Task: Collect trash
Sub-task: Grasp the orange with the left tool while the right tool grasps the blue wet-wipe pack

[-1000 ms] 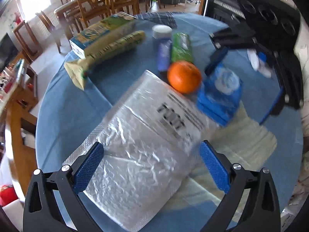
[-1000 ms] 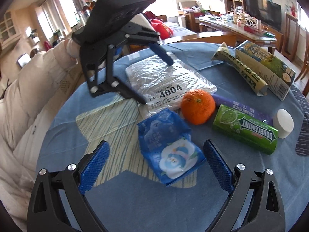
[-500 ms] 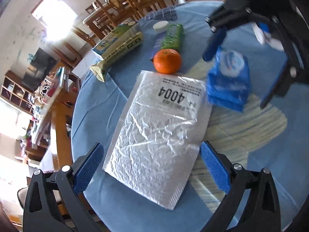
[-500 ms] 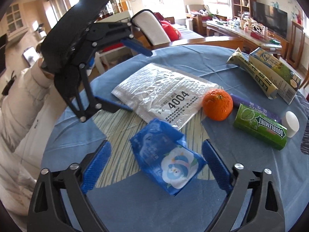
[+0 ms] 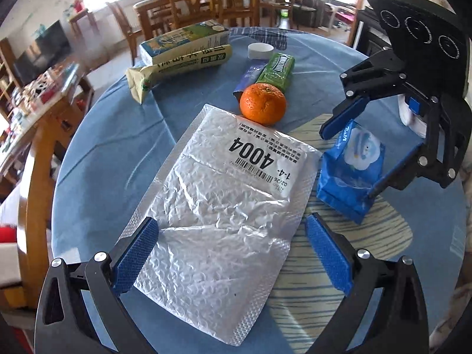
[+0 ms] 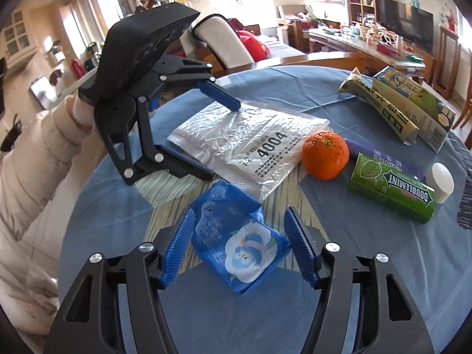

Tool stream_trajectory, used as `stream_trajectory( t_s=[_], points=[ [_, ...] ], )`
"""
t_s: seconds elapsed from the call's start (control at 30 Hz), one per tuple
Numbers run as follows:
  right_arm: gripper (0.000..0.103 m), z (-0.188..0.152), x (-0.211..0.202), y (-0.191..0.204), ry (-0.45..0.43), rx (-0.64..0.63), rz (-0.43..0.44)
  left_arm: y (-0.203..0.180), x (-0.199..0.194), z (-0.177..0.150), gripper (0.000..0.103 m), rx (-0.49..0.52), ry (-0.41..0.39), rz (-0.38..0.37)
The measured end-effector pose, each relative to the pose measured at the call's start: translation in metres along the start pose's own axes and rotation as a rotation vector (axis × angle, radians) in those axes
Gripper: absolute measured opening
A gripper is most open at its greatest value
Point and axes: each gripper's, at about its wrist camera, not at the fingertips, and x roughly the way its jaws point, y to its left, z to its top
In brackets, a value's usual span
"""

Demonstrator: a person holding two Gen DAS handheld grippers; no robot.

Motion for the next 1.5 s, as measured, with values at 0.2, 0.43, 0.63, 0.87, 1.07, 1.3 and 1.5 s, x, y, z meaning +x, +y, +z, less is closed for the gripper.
stream_trajectory(
  t_s=[0.2,0.43,0.63,0.87,1.07,1.3,1.5],
  points=[
    [0.019,-0.009,-0.009,-0.004,-0.017,0.061,0.000,-0.017,-0.010,-0.005,0.068,-0.028,-0.027,0.069],
    [0.052,-0.014,-0.023,0.012,0.000,0.010,-0.023,-0.045,-0.022,-0.019,0.065,-0.018,-0.017,0.118],
    [0.079,-0.002,-0.015,0.019,0.040,-0.039,-0.017,-0.039,-0.037,-0.033,0.067,-0.032,-0.037,0.207],
    [0.057,-0.004,0.007,0.040,0.107,-0.159,-0.055,-0.025,-0.039,-0.024,0.088,-0.008,-0.062,0.217],
    [0.051,-0.011,-0.010,0.021,0.073,-0.015,-0.021,-0.028,-0.014,0.012,0.088,0.084,-0.025,0.180],
    [0.051,-0.034,-0.048,0.002,-0.020,0.112,0.006,-0.035,0.007,0.058,0.090,0.089,-0.079,0.067],
    [0.051,-0.054,-0.065,-0.010,-0.039,0.177,0.016,-0.040,0.033,0.081,0.089,0.033,-0.085,0.006]
  ],
)
